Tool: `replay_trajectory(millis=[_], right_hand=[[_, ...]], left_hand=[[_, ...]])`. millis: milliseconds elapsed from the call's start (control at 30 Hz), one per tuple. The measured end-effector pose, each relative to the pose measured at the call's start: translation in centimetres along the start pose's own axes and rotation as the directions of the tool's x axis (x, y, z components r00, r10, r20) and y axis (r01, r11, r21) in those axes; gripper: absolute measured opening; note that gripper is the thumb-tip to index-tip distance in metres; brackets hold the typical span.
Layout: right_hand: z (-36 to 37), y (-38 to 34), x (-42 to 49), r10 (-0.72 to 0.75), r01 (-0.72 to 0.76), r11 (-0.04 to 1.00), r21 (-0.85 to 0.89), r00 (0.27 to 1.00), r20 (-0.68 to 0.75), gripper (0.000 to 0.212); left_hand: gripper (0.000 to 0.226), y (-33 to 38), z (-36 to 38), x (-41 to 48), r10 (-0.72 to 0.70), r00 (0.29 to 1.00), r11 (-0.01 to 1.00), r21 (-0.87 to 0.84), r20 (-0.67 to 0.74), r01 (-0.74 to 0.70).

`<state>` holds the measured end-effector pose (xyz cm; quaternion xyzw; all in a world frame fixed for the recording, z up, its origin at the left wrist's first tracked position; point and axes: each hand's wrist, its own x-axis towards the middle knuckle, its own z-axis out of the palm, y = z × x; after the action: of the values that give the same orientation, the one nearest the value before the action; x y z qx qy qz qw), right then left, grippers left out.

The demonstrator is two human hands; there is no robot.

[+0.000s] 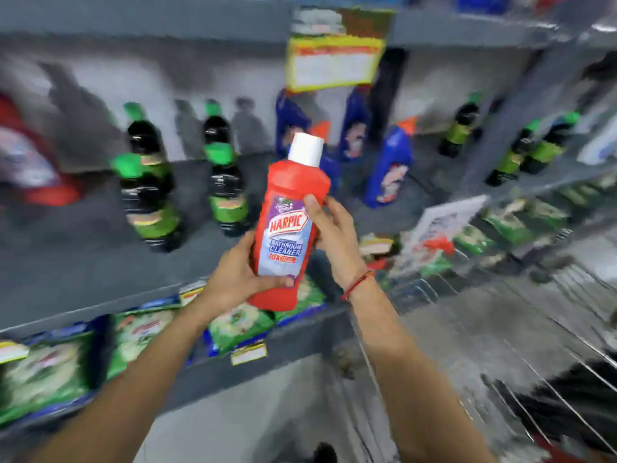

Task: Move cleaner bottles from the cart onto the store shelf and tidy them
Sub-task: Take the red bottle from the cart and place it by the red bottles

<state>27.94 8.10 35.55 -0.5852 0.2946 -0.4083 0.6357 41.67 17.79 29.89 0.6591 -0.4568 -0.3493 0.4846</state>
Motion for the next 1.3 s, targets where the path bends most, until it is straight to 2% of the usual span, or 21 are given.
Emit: replay_trajectory(millis=[100,167,233,300,400,533,633,700,900,1100,1233,1300], right_hand=[[7.7,-0.1,0.4,-0.023,0.038,0.996,-0.079,0.983,0.181,0.006],[12.6,-0.2,0.3,-0.025,0.062,0.992,-0.108,0.949,0.315,0.001],[16.9,-0.2,0.3,-0.027,0.076,0.992,-0.099,0.905,0.424,0.007],[20.9,-0.1,0.3,-0.045,0.106,0.99,-0.096,0.866,0.498,0.013],[26.0,0.4,0.6,-0.071,0.144,0.986,-0.083,0.815,0.576,0.018],[30.8,1.5,1.1,-0.072,0.145,0.988,-0.059,0.758,0.648,0.02],[33.1,2.5,1.8,-0.062,0.142,0.988,-0.066,0.741,0.669,0.025],[34.0,3.0,2.3,-0.044,0.128,0.989,-0.079,0.745,0.666,0.029],[34.5,5.1,3.1,-0.007,0.114,0.986,-0.125,0.768,0.64,0.028],[34.3,5.9,3.2,-0.018,0.098,0.99,-0.1,0.796,0.605,0.027],[33.9,7.5,2.9,0.03,0.073,0.987,-0.146,0.798,0.601,0.045],[33.2,9.3,2.4,0.101,0.028,0.979,-0.202,0.792,0.602,0.059]], left_hand=[[0.079,-1.3,-6.8,-3.2,-0.019,0.985,1.0,0.016,-0.172,0.022],[0.072,-1.9,-10.6,-5.2,-0.005,0.959,0.998,0.055,-0.284,0.022],[0.067,-2.7,-14.3,-6.7,0.013,0.923,0.995,0.099,-0.385,0.027],[0.066,-3.5,-17.5,-8.1,0.011,0.891,0.993,0.109,-0.455,0.044],[0.078,-4.7,-21.5,-9.7,-0.008,0.847,0.995,0.083,-0.532,0.061],[0.074,-6.5,-25.4,-10.1,-0.059,0.813,0.993,0.05,-0.58,0.107],[0.081,-7.7,-27.6,-9.6,-0.092,0.782,0.989,0.036,-0.616,0.145],[0.079,-8.1,-28.6,-9.2,-0.103,0.773,0.987,0.03,-0.626,0.156],[0.062,-9.8,-29.7,-8.2,-0.067,0.801,0.987,0.077,-0.595,0.14],[0.066,-10.7,-30.0,-7.9,-0.019,0.827,0.988,0.115,-0.562,0.101],[0.066,-10.6,-30.0,-8.4,-0.001,0.841,0.98,0.168,-0.542,0.109],[0.066,-11.0,-30.1,-9.7,0.066,0.782,0.965,0.239,-0.62,0.108]])
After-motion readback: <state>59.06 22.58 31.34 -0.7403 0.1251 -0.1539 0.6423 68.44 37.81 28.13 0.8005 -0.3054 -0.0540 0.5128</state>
